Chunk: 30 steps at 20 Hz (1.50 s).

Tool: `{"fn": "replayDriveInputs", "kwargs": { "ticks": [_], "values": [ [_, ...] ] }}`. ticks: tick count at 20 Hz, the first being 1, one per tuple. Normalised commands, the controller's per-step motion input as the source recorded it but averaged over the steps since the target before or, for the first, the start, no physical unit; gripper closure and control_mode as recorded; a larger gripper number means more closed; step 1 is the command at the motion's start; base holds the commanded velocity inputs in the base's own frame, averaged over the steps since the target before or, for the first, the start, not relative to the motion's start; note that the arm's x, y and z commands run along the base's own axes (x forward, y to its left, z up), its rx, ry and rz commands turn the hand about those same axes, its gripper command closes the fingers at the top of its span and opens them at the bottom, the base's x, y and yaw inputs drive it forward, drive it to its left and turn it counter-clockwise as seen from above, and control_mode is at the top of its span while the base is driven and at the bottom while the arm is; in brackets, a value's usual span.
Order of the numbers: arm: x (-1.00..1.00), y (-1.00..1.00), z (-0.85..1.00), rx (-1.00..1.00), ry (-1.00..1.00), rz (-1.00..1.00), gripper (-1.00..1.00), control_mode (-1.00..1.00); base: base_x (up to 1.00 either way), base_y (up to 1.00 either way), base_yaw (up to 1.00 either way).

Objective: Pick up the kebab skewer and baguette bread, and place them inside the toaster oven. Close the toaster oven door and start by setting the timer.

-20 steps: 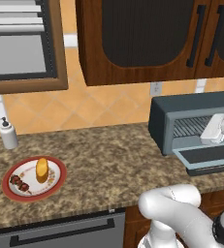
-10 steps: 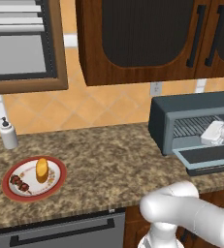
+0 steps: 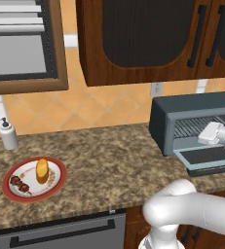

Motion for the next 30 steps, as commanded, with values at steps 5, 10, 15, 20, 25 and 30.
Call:
{"fn": "replayDriveInputs", "kwargs": {
  "ticks": [5, 10, 15, 20, 25, 30],
  "values": [
    [0.50, 0.00, -0.16, -0.01, 0.03, 0.00, -1.00, -1.00, 0.00, 0.00, 0.00],
    [0.44, -0.07, -0.36, -0.05, 0.04, 0.00, -1.00, -1.00, 0.00, 0.00, 0.00],
    [0.15, -0.13, -0.54, -0.08, 0.03, 0.00, -1.00, -1.00, 0.00, 0.00, 0.00],
    [-0.14, -0.12, -0.82, -0.04, 0.05, 0.00, -1.00, -1.00, 0.00, 0.00, 0.00],
    [-0.49, -0.13, -1.00, -0.02, 0.09, -0.02, -1.00, -1.00, 0.00, 0.00, 0.00],
    [-0.86, -0.21, -1.00, -0.08, 0.07, -0.06, -1.00, -1.00, 0.00, 0.00, 0.00]
  ]
}}
